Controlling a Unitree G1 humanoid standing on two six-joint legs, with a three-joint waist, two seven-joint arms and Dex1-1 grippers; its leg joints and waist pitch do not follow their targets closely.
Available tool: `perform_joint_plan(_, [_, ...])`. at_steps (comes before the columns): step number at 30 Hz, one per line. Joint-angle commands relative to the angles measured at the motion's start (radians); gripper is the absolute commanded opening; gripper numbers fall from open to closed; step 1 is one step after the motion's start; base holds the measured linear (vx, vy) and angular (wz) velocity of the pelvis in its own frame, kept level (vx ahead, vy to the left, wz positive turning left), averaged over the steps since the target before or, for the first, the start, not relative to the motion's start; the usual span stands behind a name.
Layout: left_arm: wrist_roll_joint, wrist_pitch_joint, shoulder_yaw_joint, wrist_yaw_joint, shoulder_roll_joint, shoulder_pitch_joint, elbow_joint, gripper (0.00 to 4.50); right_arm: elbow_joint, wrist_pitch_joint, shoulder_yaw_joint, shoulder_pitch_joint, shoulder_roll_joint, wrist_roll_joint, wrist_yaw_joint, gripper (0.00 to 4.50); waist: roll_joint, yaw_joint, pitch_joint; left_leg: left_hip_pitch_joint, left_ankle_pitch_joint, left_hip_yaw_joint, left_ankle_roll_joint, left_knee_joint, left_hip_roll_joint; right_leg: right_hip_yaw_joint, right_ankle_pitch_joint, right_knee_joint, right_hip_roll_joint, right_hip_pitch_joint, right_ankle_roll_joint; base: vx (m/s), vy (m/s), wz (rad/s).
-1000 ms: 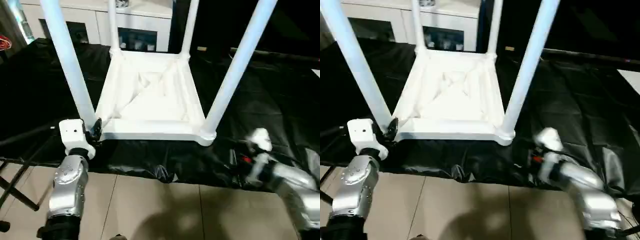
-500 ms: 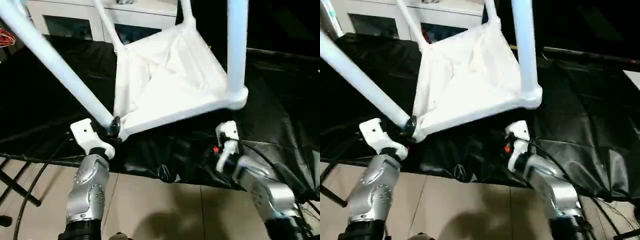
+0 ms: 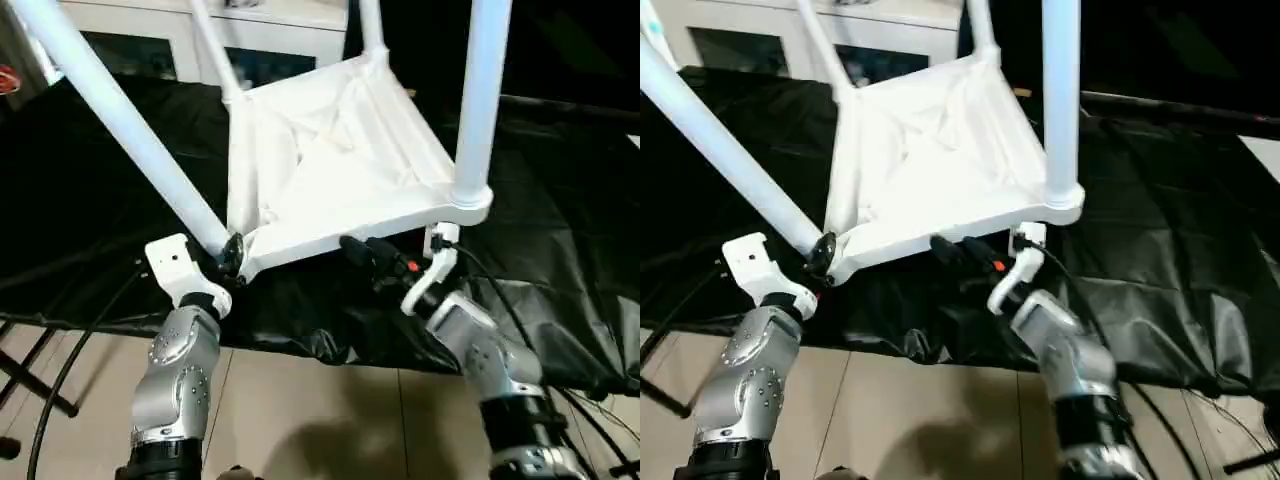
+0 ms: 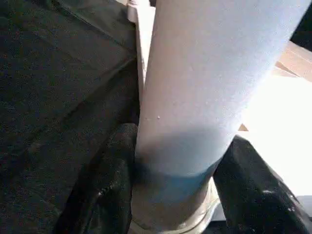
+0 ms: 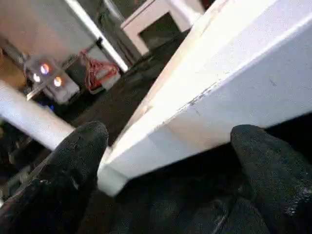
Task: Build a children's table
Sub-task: Flip table
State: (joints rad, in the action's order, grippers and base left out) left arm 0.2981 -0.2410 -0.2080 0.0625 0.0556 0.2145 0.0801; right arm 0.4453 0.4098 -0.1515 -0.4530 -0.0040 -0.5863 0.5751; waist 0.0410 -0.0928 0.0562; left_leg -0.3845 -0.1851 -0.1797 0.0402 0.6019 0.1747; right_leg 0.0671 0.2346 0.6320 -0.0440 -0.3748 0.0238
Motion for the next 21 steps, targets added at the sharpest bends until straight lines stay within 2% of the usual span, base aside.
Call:
perform_joint_plan(1, [0.068, -0.013, 0.033, 0.032, 0.066, 0.023, -0.049, 2.12, 0.089, -0.039, -0.036, -0.061, 0.013, 0.003, -0.080, 4.50, 0.003, 0.000, -0.062, 0.016, -0.070, 0.028, -0.040, -0.071, 0.073, -0.060, -0.008, -0.070, -0.122, 0.045, 0.208, 0.000, 0.000, 0.00])
perform_joint_plan(2, [0.070, -0.013, 0.032, 0.029, 0.066, 0.022, -0.051, 2.12, 0.120, -0.054, -0.037, -0.077, 0.013, 0.014, -0.096, 4.50, 0.008, 0.004, -0.064, 0.015, -0.067, 0.028, -0.035, -0.070, 0.073, -0.059, 0.002, -0.070, -0.121, 0.046, 0.206, 0.000, 0.000, 0.00])
perform_joint_plan(3, [0.072, -0.011, 0.032, 0.027, 0.066, 0.022, -0.052, 2.12, 0.137, -0.062, -0.036, -0.085, 0.013, 0.020, -0.104, 4.50, 0.005, 0.004, -0.064, 0.015, -0.057, 0.027, -0.034, -0.069, 0.072, -0.059, -0.001, -0.068, -0.118, 0.047, 0.199, 0.000, 0.000, 0.00])
perform_joint_plan(4, [0.072, -0.009, 0.031, 0.020, 0.067, 0.020, -0.057, 2.12, 0.163, -0.057, -0.041, -0.107, 0.015, 0.017, -0.117, 4.50, 0.008, 0.004, -0.065, 0.018, -0.054, 0.026, -0.036, -0.067, 0.072, -0.060, -0.010, -0.068, -0.117, 0.044, 0.196, 0.000, 0.000, 0.00])
perform_joint_plan(5, [0.074, -0.006, 0.029, 0.015, 0.071, 0.019, -0.058, 2.12, 0.173, -0.056, -0.045, -0.115, 0.016, 0.017, -0.118, 4.50, 0.010, 0.006, -0.066, 0.015, -0.037, 0.025, -0.046, -0.066, 0.070, -0.061, -0.041, -0.064, -0.117, 0.047, 0.200, 0.000, 0.000, 0.00])
perform_joint_plan(7, [0.075, -0.003, 0.027, 0.012, 0.073, 0.019, -0.059, 2.12, 0.180, -0.057, -0.047, -0.120, 0.017, 0.018, -0.118, 4.50, 0.005, -0.001, -0.069, 0.019, -0.005, 0.023, -0.065, -0.061, 0.072, -0.061, -0.101, -0.058, -0.115, 0.044, 0.207, 0.000, 0.000, 0.00])
perform_joint_plan(8, [0.077, -0.002, 0.025, 0.010, 0.074, 0.018, -0.062, 2.12, 0.177, -0.052, -0.046, -0.118, 0.017, 0.019, -0.106, 4.50, 0.011, -0.001, -0.072, 0.018, 0.005, 0.023, -0.070, -0.060, 0.071, -0.060, -0.121, -0.055, -0.115, 0.046, 0.210, 0.000, 0.000, 0.00])
perform_joint_plan(9, [0.076, -0.003, 0.024, 0.008, 0.072, 0.018, -0.063, 2.12, 0.168, -0.047, -0.037, -0.108, 0.012, 0.031, -0.092, 4.50, 0.006, -0.005, -0.073, 0.018, 0.018, 0.023, -0.080, -0.058, 0.071, -0.060, -0.148, -0.051, -0.115, 0.044, 0.214, 0.000, 0.000, 0.00])
perform_joint_plan(11, [0.071, -0.003, 0.021, 0.003, 0.071, 0.021, -0.059, 2.12, 0.160, -0.034, -0.030, -0.090, -0.002, 0.047, -0.079, 4.50, 0.011, -0.007, -0.071, 0.018, 0.020, 0.021, -0.093, -0.058, 0.072, -0.059, -0.161, -0.052, -0.114, 0.043, 0.216, 0.000, 0.000, 0.00])
perform_joint_plan(14, [0.071, -0.009, 0.024, 0.006, 0.062, 0.019, -0.065, 2.12, 0.166, -0.040, -0.040, -0.080, -0.018, 0.039, -0.070, 4.50, 0.010, -0.012, -0.069, 0.019, 0.002, 0.022, -0.084, -0.060, 0.074, -0.058, -0.126, -0.054, -0.115, 0.043, 0.211, 0.000, 0.000, 0.00])
perform_joint_plan(15, [0.075, -0.014, 0.025, 0.010, 0.060, 0.019, -0.068, 2.12, 0.170, -0.039, -0.051, -0.082, -0.020, 0.025, -0.063, 4.50, -0.002, -0.013, -0.069, 0.020, -0.011, 0.022, -0.075, -0.060, 0.074, -0.059, -0.115, -0.056, -0.114, 0.041, 0.209, 0.000, 0.000, 0.00])
perform_joint_plan(17, [0.079, -0.023, 0.030, 0.018, 0.057, 0.018, -0.071, 2.12, 0.179, -0.036, -0.069, -0.093, -0.021, 0.004, -0.052, 4.50, 0.003, -0.011, -0.068, 0.019, -0.031, 0.022, -0.066, -0.062, 0.073, -0.060, -0.102, -0.059, -0.114, 0.042, 0.206, 0.000, 0.000, 0.00])
perform_joint_plan(18, [0.080, -0.026, 0.032, 0.020, 0.057, 0.018, -0.072, 2.12, 0.183, -0.037, -0.072, -0.097, -0.020, 0.000, -0.049, 4.50, 0.001, -0.012, -0.068, 0.020, -0.045, 0.023, -0.059, -0.063, 0.073, -0.060, -0.086, -0.061, -0.114, 0.042, 0.205, 0.000, 0.000, 0.00])
perform_joint_plan(19, [0.081, -0.031, 0.038, 0.027, 0.057, 0.017, -0.073, 2.12, 0.194, -0.036, -0.084, -0.112, -0.017, -0.011, -0.042, 4.50, -0.014, -0.014, -0.068, 0.020, -0.054, 0.025, -0.052, -0.063, 0.073, -0.060, -0.081, -0.060, -0.116, 0.041, 0.207, 0.000, 0.000, 0.00])
perform_joint_plan(21, [0.080, -0.039, 0.048, 0.037, 0.056, 0.015, -0.070, 2.12, 0.230, -0.047, -0.105, -0.146, -0.011, -0.018, -0.041, 4.50, -0.006, -0.011, -0.069, 0.020, -0.061, 0.024, -0.046, -0.064, 0.073, -0.059, -0.083, -0.060, -0.113, 0.043, 0.212, 0.000, 0.000, 0.00])
